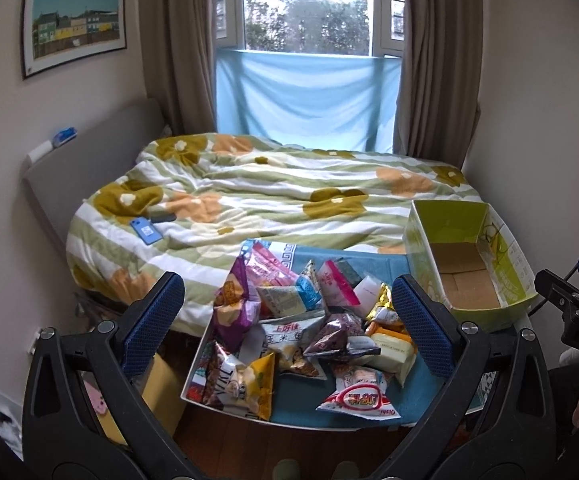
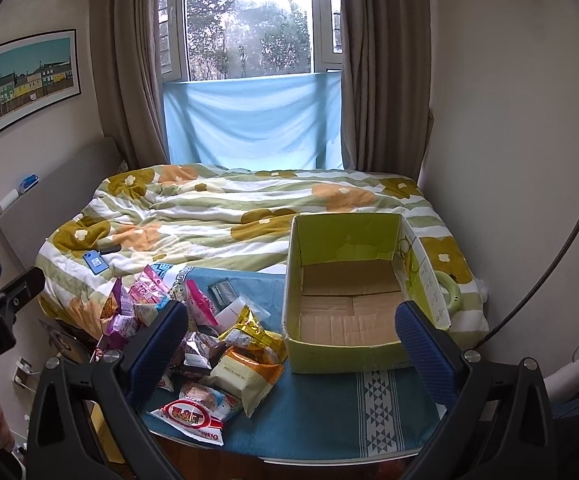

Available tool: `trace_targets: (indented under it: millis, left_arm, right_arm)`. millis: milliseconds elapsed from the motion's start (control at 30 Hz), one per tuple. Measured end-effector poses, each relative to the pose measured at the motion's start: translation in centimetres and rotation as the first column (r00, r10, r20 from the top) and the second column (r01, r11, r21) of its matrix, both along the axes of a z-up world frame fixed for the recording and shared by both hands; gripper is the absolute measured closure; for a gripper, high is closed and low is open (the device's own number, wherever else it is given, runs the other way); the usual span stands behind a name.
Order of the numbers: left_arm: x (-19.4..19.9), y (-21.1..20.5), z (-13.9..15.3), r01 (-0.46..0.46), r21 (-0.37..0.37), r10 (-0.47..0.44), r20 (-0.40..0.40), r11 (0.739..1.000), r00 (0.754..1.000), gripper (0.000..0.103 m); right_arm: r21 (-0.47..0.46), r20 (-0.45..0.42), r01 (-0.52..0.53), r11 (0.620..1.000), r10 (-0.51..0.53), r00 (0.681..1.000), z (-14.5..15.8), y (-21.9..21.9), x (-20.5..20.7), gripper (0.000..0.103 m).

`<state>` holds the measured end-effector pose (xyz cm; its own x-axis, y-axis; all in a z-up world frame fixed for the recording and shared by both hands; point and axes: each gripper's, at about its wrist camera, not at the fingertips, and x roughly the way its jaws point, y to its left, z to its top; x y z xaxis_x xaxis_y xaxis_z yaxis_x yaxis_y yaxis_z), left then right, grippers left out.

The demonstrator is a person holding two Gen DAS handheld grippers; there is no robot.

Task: Organize snacks
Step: 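Grasp the yellow chip bag with the left gripper while the right grasps the white-red shrimp bag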

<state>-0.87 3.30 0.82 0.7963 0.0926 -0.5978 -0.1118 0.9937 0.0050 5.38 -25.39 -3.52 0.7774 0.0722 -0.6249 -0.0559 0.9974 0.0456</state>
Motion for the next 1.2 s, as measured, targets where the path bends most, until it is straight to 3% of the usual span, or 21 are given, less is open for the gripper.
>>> trace_targets:
  millis: [167,333,533,700,833,1200]
  left_arm:
    - [-0.5,3.5,-4.5,-0.052,-0.027,0.049,-0.105,0.998,0.993,0.001]
    - [0.4,6.3,-10.2,-0.017,-0.053,0.005,-0.214,0.998,0.977,0.001]
    - [1.9,7.5,-16.3,0.068,-0.06,-0.083,-0.305,0.996,0.949,0.001]
    - [3.7,7.2,-20.6,0.148,-0.03,-0.148,-0.367,0.989,0.918,0.001]
    - [4.9,6.7,-23.6,0.188,0.016,-0.166,-0.408,0.982,0.898,0.001]
    - [8.5,7.1,-29.2,0.229,0.012,-0.192,-0.503,0.973,0.843,0.001]
  right_arm:
    - [0.015,-0.057,-0.073,0.997,0.074,0.996,-3.0,1.2,0.7,0.0]
    - [0.099,-0.165,-0.07,0.993,0.086,0.983,-7.2,3.6,1.0,0.0]
    - [0.168,-0.302,0.014,0.986,0.038,0.953,-12.5,6.9,1.3,0.0]
    - [0.165,-0.378,0.079,0.983,-0.011,0.926,-16.7,9.4,2.0,0.0]
    - [0.167,-0.429,0.117,0.979,-0.034,0.902,-19.4,10.5,2.7,0.0]
    - [0.189,-0.538,0.2,0.961,-0.069,0.84,-24.1,10.9,4.3,0.0]
